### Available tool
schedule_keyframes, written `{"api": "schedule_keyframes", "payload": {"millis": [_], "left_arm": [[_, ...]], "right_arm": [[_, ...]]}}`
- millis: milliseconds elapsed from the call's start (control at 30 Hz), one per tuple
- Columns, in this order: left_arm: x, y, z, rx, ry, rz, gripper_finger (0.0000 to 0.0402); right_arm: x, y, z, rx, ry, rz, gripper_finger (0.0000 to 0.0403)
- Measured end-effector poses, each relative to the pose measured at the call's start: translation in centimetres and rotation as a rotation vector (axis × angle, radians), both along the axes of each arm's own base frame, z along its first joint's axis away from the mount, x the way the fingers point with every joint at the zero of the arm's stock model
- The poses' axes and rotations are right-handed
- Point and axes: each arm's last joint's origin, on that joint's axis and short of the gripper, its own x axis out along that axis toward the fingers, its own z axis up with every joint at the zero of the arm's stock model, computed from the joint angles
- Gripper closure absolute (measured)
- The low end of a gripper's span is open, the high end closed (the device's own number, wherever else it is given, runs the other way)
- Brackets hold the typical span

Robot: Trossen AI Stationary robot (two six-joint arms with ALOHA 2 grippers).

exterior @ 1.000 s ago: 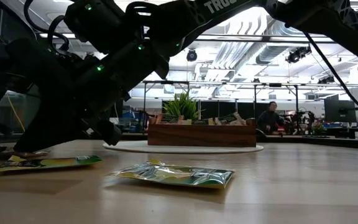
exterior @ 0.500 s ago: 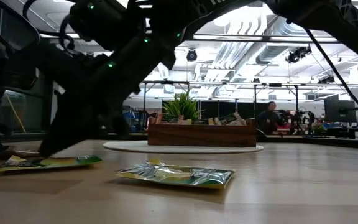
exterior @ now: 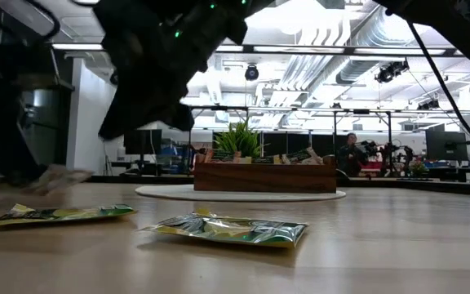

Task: Pick & Place Tea
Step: Put the brown tea bag into the right section of the wooden organizer

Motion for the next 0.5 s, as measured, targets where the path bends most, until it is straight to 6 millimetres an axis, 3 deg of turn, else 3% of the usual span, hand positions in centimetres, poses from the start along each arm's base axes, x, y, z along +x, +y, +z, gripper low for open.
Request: {"api": "schedule_keyframes", "payload": {"millis": [233,500], "left_arm": [[-0.1,0.3,1.6,0.109,-0.086,-0.116,0.0401],[-0.3,0.7,3.0,0.190,-0.164,-0.152,0.0401]], "right_arm": [[-0.4,-2.3,3.6,0.061,-0.094,0.022,0.0402],[-0.3,-3.6,4.1,0.160,-0.104,0.023,0.0402]]}}
